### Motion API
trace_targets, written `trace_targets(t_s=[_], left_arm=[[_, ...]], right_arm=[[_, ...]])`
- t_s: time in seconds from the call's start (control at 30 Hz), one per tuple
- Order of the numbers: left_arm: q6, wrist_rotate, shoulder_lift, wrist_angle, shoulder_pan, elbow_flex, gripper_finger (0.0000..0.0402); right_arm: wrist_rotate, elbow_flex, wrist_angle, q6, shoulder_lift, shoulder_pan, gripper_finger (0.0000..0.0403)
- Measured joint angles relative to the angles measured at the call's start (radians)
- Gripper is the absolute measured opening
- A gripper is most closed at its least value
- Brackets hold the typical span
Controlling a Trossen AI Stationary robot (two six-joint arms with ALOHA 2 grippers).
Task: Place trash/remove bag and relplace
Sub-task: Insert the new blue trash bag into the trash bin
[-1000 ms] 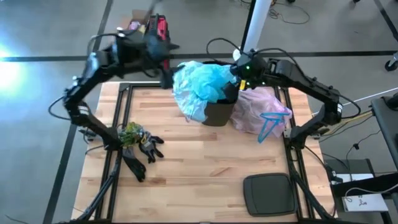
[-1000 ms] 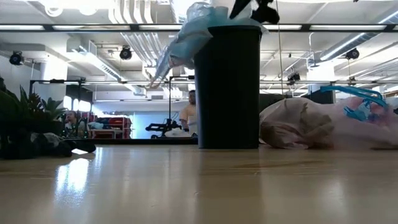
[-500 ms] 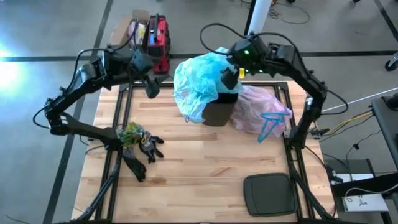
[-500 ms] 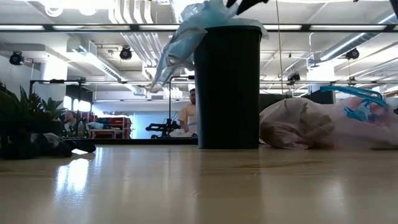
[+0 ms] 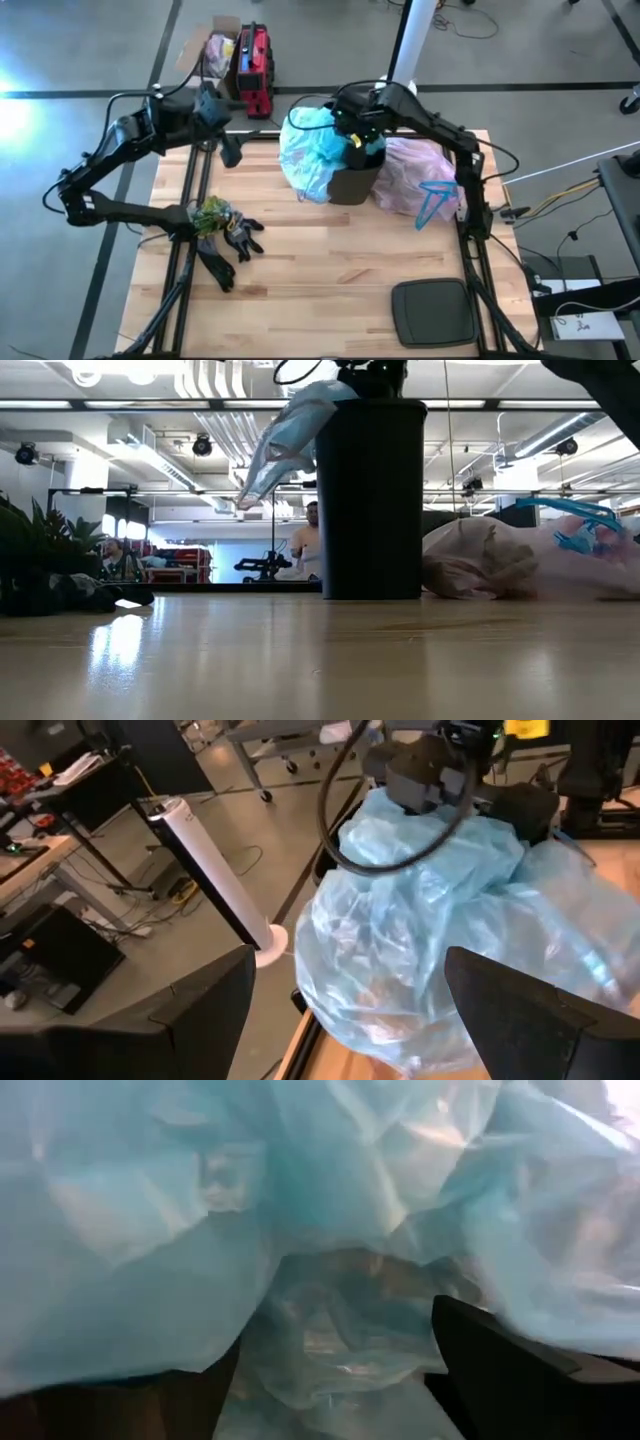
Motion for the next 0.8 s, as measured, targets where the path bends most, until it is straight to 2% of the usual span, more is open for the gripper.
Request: trace_targets(t_s=[0.17, 0.37, 0.43, 0.53, 0.63, 0.73, 0.8], left_arm=[[0.013, 0.036, -0.03, 0.012, 0.001, -0.005, 0.0311], [0.026, 0.154, -0.011, 0.106, 0.0, -0.005, 0.0311], [0.028, 0.165, 0.009, 0.146, 0.0, -0.005, 0.0311], [0.031, 0.169, 0.04, 0.205, 0.0, -0.005, 0.0311], [0.023, 0.169, 0.075, 0.231, 0.0, -0.005, 0.0311], [-0.006, 0.17, 0.097, 0.23, -0.001, -0.005, 0.0311], [-0.02, 0.17, 0.103, 0.226, -0.001, -0.005, 0.0311]], right_arm=[[-0.048, 0.004, 0.006, 0.099, -0.092, 0.011, 0.0327], [-0.046, 0.005, 0.004, 0.224, -0.234, 0.008, 0.0334], [-0.037, 0.005, 0.03, 0.267, -0.276, 0.007, 0.0333], [-0.029, 0.005, 0.145, 0.293, -0.318, 0.01, 0.0332], [-0.032, 0.005, 0.339, 0.247, -0.323, 0.023, 0.0333], [-0.046, 0.004, 0.537, 0.204, -0.279, 0.022, 0.0333], [-0.065, 0.003, 0.599, 0.173, -0.233, 0.018, 0.0329]])
